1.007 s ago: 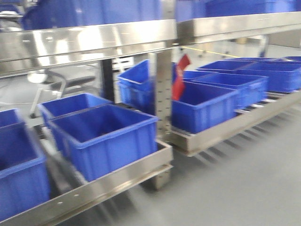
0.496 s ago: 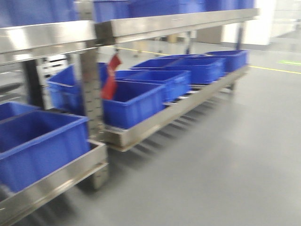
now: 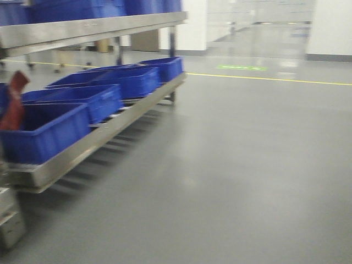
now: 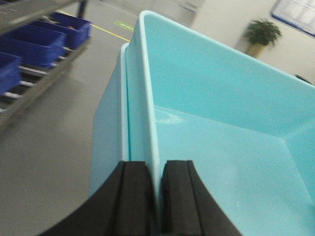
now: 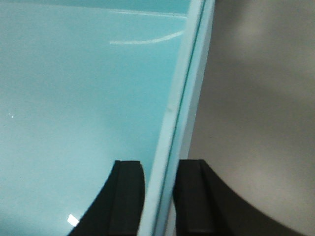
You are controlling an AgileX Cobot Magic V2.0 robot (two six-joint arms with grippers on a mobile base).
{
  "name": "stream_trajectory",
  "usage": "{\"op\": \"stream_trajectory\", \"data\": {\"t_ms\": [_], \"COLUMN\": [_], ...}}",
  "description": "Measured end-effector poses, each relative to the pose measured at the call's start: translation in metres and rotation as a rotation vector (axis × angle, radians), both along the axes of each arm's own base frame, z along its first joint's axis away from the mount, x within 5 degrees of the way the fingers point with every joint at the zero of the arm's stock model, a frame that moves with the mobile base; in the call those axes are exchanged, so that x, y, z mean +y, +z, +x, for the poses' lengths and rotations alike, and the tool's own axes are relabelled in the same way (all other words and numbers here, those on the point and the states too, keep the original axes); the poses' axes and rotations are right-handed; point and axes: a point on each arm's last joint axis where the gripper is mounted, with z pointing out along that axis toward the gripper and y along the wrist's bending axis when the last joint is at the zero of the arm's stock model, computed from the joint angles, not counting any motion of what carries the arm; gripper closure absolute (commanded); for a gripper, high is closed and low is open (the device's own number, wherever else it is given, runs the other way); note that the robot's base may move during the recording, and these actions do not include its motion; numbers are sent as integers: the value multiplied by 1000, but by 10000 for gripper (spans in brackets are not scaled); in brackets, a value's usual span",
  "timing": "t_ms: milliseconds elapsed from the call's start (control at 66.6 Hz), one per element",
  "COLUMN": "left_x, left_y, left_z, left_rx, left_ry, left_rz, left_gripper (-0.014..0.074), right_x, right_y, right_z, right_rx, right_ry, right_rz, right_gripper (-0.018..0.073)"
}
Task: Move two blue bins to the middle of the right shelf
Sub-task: 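Hold the second cyan bin while driving away from the rack, then hold the cyan bin with both grippers while driving across the floor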
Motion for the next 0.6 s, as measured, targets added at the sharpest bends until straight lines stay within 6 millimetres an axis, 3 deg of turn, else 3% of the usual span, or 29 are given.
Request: {"op": "stream_trajectory", "data": {"t_ms": [601], "left_x": [0], "left_y": [0], "left_z": [0], "left_rx": [1], "left_ry": [-1], "left_rz": [-2], "left_gripper": [707], "right_x": [-1], "right_y": [0], "right_z": [0], "right_rx": [0], "right_ry": [-2], "right_rz": [0], "right_gripper": [716]}}
